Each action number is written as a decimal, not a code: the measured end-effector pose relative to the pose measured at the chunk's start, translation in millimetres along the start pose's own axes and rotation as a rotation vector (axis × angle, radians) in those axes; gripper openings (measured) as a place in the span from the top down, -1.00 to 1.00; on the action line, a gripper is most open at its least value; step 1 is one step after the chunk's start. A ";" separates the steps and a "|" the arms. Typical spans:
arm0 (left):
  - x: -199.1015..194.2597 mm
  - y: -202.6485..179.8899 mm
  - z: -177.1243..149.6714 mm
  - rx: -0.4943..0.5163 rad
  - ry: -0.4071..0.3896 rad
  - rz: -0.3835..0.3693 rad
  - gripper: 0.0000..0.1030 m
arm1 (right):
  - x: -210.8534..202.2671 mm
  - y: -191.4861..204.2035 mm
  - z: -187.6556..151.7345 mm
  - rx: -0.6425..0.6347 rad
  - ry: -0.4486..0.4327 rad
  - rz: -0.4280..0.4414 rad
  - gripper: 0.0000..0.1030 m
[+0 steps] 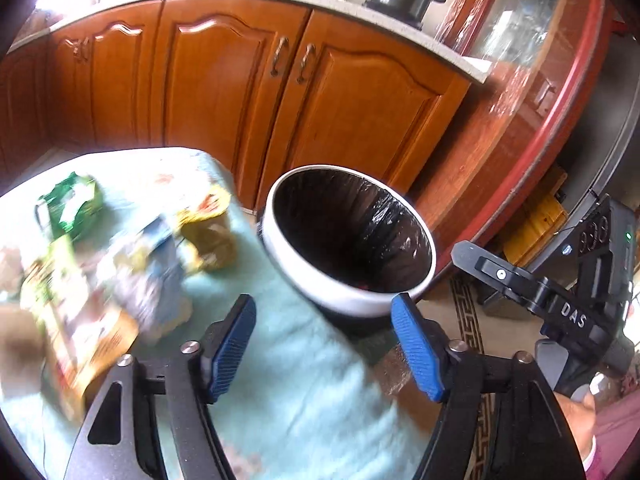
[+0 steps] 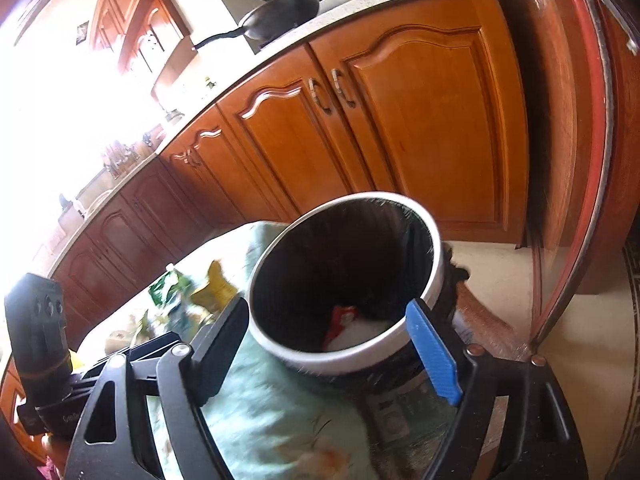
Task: Collect trash
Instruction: 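Move both tools over the bin and release the foam net and wrapper, then grasp the white sponge block with the left tool while the right tool grasps the juice pouch, then carry the sponge and juice pouch over the bin and open both tools, then grasp crumpled foil wrapper with the left tool while the right tool grasps a blue wrapper, then carry both wrappers over the bin and open both tools to drop them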
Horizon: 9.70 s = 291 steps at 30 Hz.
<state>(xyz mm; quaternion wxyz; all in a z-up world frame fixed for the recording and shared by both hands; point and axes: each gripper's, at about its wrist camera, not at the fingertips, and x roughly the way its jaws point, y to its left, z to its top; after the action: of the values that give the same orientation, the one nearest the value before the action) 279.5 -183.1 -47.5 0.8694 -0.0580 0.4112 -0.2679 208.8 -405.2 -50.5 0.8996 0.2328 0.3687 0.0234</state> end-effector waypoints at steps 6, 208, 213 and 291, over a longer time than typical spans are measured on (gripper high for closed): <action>-50.3 22.2 -46.6 -0.016 -0.016 0.030 -0.40 | -8.3 21.8 -31.9 0.015 0.028 0.050 -0.63; -98.2 92.2 -72.1 -0.213 -0.003 0.173 -0.39 | 8.2 61.0 -63.8 0.019 0.085 0.152 -0.54; -110.7 108.8 -75.5 -0.254 -0.024 0.207 -0.39 | 22.4 88.9 -68.9 -0.022 0.119 0.188 -0.54; -75.6 22.7 -23.0 0.044 -0.036 0.084 0.70 | -2.7 36.9 -48.9 -0.009 0.046 0.091 0.41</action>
<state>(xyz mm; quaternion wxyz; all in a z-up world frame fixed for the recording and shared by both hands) 232.6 -122.2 -18.2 0.8881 -0.0263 0.3916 -0.2393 178.6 -353.3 -62.9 0.8899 0.2448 0.3783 0.0713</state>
